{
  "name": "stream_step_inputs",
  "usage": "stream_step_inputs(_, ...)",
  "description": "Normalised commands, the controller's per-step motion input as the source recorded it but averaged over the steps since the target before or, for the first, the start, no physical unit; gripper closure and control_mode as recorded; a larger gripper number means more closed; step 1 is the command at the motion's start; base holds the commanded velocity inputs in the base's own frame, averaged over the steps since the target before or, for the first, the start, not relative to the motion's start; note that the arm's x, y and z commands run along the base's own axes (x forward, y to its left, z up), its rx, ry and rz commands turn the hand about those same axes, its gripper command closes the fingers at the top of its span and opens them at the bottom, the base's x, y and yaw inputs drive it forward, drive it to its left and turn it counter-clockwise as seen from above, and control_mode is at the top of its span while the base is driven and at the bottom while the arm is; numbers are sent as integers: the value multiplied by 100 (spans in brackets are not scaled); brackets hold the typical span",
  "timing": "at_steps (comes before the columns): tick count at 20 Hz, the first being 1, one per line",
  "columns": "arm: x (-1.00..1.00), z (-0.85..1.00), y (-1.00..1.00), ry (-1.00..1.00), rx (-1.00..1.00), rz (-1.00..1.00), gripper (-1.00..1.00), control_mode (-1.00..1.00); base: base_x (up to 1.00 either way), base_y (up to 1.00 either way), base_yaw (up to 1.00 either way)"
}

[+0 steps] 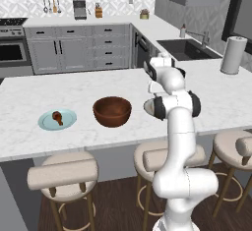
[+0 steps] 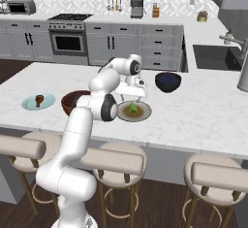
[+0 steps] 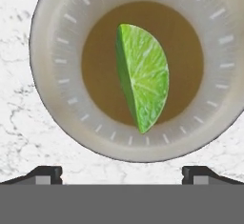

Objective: Pick the chicken drumstick and lemon wedge from their plates and place them in the bowl. Then put the bowl in the fridge.

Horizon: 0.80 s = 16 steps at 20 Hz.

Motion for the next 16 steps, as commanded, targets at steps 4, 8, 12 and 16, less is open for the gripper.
stream_step_inputs(4,-48,-42,0,-14,0,2,-100,-100,0,0,0)
stream_step_inputs(8,-81,-41,0,-26,-2,2,-100,-100,0,0,0)
stream_step_inputs(12,-91,-57,9,-49,-9,5,-100,-100,0,0,0)
stream_step_inputs(16,-9,-2,3,-28,-2,1,-100,-100,0,0,0)
